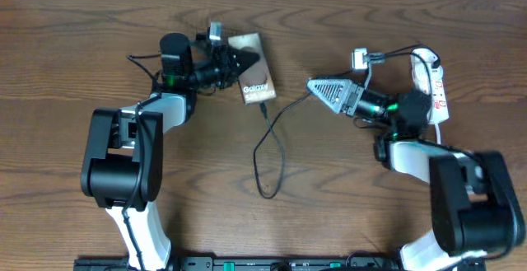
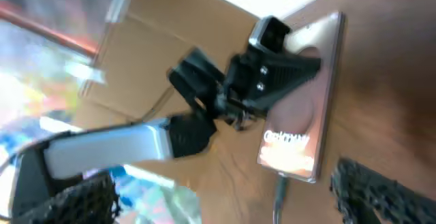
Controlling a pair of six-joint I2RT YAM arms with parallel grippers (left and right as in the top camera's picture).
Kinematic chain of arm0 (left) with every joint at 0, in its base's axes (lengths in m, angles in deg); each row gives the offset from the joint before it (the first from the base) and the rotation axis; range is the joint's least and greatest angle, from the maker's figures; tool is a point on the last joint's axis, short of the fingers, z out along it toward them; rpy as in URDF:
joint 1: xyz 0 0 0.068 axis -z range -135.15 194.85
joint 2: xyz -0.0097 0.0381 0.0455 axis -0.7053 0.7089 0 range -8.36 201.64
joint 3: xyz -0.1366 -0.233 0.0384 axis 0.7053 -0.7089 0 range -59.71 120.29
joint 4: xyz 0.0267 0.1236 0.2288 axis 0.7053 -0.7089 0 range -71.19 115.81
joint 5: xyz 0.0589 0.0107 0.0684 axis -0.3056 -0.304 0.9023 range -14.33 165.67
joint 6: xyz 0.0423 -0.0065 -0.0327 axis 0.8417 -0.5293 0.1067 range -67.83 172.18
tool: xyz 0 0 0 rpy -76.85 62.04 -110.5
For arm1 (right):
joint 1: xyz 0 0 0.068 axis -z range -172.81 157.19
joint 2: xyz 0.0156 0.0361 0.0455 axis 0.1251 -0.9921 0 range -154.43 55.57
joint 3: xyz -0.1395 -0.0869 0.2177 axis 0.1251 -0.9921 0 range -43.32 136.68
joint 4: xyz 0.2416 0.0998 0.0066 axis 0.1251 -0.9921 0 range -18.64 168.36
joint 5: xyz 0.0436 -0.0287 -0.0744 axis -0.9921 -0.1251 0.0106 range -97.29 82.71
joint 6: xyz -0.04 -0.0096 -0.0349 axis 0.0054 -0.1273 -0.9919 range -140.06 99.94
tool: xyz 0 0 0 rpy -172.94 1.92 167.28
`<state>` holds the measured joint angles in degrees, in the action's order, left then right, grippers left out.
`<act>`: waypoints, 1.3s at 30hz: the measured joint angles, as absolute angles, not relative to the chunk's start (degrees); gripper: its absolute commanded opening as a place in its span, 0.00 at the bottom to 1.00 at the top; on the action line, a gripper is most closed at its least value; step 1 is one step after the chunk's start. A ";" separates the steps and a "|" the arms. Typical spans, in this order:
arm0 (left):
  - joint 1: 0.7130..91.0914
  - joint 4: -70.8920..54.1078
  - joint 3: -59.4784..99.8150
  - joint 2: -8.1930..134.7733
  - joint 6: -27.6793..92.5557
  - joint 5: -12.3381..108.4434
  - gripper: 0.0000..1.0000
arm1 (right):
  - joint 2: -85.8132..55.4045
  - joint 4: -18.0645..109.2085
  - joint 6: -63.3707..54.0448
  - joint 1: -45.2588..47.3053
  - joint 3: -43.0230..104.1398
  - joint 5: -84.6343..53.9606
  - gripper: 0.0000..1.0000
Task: Plug charger to phone and switch on socket
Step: 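Release the connector and withdraw the right gripper from the phone, then lower the phone flat onto the table with the left gripper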
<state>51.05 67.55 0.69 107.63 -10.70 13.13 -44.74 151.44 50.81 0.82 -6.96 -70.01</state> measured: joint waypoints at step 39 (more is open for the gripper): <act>52.40 39.79 0.54 114.77 23.53 16.21 0.40 | -30.97 111.88 19.34 1.82 -6.72 -67.04 0.99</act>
